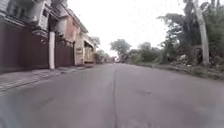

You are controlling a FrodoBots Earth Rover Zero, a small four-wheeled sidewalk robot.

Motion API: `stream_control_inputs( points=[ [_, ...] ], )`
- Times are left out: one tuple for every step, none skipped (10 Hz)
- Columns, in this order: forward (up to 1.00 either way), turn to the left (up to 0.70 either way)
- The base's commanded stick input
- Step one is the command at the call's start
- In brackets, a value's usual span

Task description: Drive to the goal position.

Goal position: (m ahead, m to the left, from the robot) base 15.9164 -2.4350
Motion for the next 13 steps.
stream_control_inputs(
  points=[
    [1.00,0.08],
    [1.00,0.08],
    [1.00,0.08],
    [1.00,0.08],
    [1.00,0.08],
    [1.00,0.08],
    [1.00,0.08],
    [1.00,0.08],
    [1.00,0.08],
    [1.00,0.08],
    [1.00,0.08],
    [1.00,0.08],
    [1.00,0.08]
  ],
)
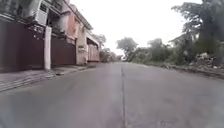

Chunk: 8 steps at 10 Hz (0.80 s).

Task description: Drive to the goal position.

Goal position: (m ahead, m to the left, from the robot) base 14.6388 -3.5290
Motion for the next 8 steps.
stream_control_inputs(
  points=[
    [1.00,0.08],
    [1.00,0.01],
    [1.00,-0.21],
    [1.00,-0.32],
    [1.00,-0.32],
    [1.00,-0.09],
    [1.00,0.08],
    [1.00,0.08]
  ],
)
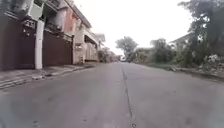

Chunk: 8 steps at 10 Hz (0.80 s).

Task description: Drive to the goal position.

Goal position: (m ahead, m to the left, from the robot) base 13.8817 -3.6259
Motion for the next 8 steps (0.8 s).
stream_control_inputs(
  points=[
    [1.00,0.08],
    [1.00,0.08],
    [1.00,0.08],
    [1.00,0.08],
    [1.00,0.08],
    [1.00,0.08],
    [1.00,0.08],
    [1.00,0.08]
  ],
)
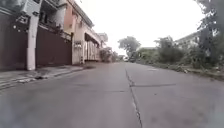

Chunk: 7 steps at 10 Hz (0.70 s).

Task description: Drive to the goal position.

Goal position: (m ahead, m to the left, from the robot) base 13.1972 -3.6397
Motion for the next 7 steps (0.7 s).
stream_control_inputs(
  points=[
    [1.00,0.08],
    [1.00,-0.02],
    [1.00,-0.14],
    [1.00,-0.07],
    [1.00,0.08],
    [1.00,0.08],
    [1.00,0.08]
  ],
)
